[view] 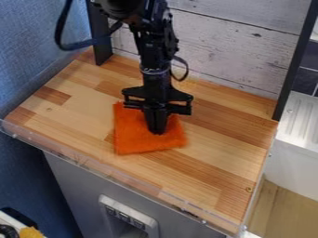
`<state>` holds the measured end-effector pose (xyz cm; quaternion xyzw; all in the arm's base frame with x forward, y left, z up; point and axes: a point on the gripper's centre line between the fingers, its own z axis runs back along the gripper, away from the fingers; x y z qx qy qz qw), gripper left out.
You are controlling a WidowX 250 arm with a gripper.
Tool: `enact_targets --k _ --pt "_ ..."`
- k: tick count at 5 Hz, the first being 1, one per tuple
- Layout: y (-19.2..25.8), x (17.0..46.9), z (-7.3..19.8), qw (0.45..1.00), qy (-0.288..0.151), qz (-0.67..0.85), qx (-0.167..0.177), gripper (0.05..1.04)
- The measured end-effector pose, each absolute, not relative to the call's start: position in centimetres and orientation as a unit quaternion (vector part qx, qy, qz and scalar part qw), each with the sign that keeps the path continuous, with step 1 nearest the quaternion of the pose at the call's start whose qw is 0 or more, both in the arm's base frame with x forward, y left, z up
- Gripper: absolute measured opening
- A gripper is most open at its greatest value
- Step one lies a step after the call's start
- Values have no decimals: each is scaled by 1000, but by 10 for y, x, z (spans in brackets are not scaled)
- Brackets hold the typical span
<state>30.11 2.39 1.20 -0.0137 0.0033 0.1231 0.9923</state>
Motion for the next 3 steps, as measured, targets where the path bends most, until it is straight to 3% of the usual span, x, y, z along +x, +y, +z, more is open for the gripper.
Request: enact_targets --k 3 --pt "30 297 16 999 -4 39 -6 59"
